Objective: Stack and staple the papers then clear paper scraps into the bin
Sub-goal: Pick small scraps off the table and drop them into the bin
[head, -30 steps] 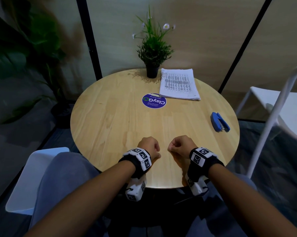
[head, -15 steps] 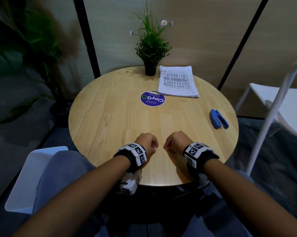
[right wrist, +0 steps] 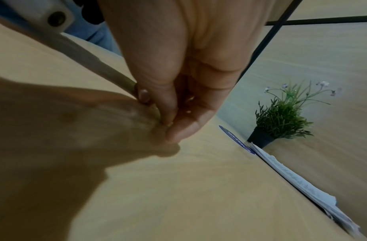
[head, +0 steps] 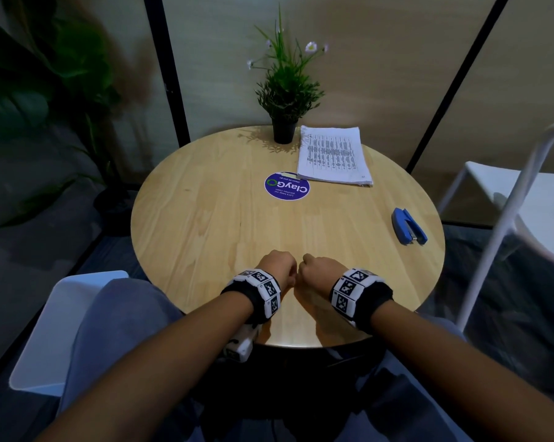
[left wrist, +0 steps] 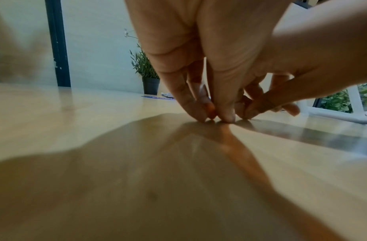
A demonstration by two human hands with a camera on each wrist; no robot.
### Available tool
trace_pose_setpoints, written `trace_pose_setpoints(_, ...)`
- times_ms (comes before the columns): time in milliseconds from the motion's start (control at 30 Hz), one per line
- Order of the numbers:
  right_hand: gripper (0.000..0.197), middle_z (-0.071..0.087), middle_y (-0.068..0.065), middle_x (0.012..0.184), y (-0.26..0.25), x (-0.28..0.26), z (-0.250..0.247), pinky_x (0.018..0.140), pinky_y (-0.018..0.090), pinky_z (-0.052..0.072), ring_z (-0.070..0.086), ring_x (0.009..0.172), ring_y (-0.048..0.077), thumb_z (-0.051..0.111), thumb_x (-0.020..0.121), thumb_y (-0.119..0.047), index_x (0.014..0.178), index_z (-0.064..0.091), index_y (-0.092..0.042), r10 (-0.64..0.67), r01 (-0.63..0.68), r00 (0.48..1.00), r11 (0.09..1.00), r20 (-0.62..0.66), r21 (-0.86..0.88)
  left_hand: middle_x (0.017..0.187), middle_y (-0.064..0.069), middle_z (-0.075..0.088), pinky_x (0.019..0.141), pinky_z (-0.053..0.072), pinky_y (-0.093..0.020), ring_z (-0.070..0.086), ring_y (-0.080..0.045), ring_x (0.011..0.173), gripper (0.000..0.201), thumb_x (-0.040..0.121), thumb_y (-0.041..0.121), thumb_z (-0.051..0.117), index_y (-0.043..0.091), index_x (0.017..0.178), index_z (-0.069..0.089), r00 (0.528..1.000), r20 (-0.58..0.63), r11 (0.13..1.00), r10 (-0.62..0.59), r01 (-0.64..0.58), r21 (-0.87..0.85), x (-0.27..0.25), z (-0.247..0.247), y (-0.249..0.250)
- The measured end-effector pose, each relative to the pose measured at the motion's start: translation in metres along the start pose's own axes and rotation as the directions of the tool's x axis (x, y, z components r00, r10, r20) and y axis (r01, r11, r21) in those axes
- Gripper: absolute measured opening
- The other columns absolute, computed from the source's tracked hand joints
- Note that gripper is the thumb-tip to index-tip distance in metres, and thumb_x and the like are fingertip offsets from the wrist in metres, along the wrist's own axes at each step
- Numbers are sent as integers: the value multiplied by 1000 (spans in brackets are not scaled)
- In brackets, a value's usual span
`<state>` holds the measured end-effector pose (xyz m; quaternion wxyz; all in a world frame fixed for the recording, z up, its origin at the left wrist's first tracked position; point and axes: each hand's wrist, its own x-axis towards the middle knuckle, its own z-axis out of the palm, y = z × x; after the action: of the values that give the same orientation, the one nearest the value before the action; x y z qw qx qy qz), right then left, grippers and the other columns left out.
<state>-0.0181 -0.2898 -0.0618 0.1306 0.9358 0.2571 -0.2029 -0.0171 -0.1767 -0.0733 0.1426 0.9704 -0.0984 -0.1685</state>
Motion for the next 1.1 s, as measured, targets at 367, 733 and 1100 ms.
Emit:
trace_pose_setpoints(367,31,46,18,122,-4,-4,6,88,41,45,57,105,37,39,95,-14,121,48,1,175,-167,985,958,-11,234,120,-20,53,93,44,-38,55,-35,110,24,92,3,49,-1,114,57,996,21,965,90,-93,244,-6,8,11)
trace_pose_setpoints(733,26,60,18,122,17,-11,13,94,32,43,56,113,31,48,93,-11,115,58,1,333,-293,943,822,4,489,117,-21,49,89,47,-40,55,-37,107,27,84,-6,55,-4,112,55,994,57,944,91,-104,312,-12,10,16)
trace_pose_setpoints(1100,23,66,16,109,14,-12,8,73,27,39,59,94,29,45,92,-9,104,62,1,372,-241,927,689,-49,683,129,-24,51,86,43,-38,57,-35,92,28,96,1,41,-7,119,55,993,112,988,42,-58,144,-8,-16,-4)
